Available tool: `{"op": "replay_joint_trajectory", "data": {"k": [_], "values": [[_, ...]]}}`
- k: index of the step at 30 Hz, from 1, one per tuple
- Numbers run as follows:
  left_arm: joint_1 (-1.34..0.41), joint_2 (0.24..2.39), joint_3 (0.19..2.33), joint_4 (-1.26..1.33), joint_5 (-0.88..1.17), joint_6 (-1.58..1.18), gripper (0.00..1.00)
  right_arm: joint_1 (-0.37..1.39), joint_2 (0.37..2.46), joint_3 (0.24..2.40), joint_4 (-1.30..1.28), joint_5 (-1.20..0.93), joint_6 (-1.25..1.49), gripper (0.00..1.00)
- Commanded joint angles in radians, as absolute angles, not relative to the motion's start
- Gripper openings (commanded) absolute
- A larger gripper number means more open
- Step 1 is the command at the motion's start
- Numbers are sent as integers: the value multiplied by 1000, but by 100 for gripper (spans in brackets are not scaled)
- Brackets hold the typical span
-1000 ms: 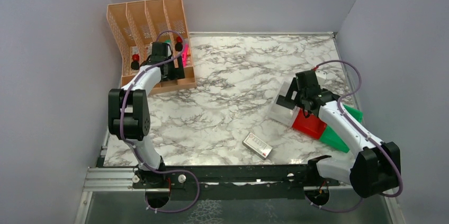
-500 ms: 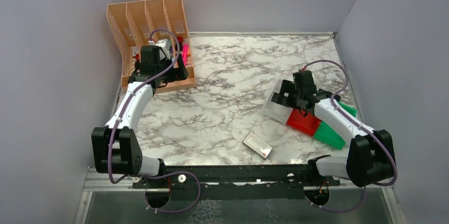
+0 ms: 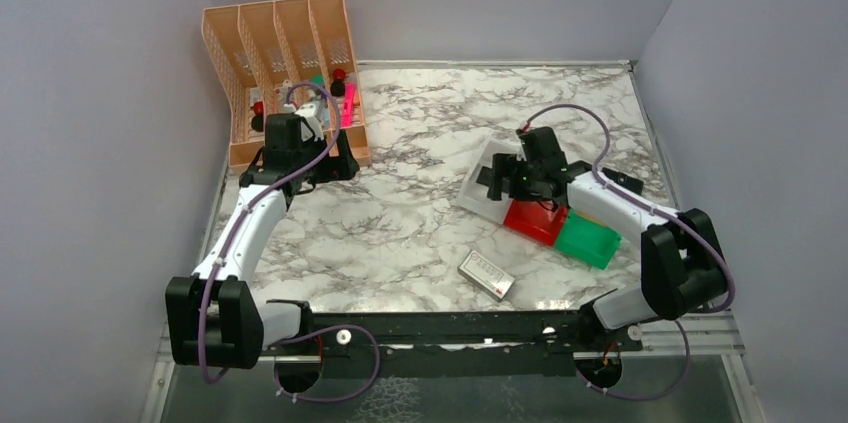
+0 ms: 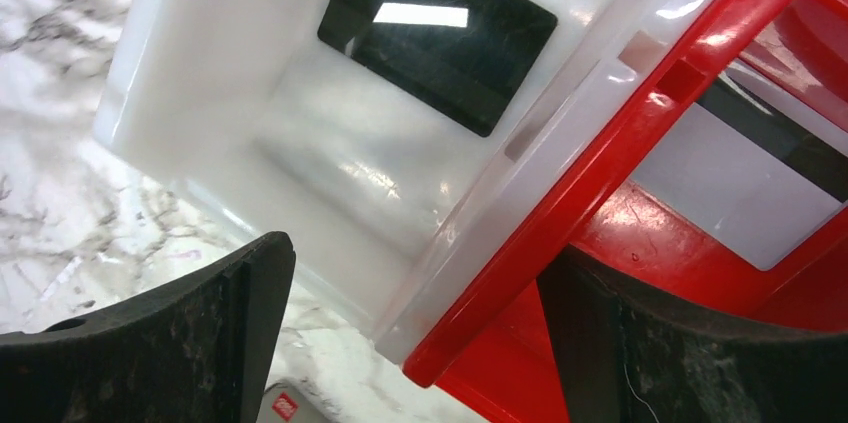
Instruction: Take the credit cards out of the card holder
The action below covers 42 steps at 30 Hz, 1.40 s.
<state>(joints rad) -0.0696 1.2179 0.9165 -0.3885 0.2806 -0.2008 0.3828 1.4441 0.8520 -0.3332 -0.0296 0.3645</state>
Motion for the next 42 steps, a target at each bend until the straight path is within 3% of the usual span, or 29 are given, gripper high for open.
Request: {"op": "replay_joint_trajectory", "data": {"k": [1, 11, 27, 33, 38, 42], "values": [[-76, 1190, 842, -347, 290, -211, 97, 485, 1508, 937, -296, -49, 374, 93], [-77, 1132, 791, -348, 233, -209, 97, 671, 1730, 1156, -312, -15, 369, 93], [-77, 1137, 787, -356, 215, -198, 97, 780, 1921, 1391, -375, 30, 97, 93], [-77, 1139, 789, -365, 197, -193, 97, 787, 1948, 1423, -409, 276, 439, 94], [-77, 1140, 789, -364, 194, -191, 97, 787, 1891, 1349, -288, 209, 609, 94], [-77, 1141, 790, -364, 190, -190, 97, 787, 1899, 1369, -324, 289, 785, 95]]}}
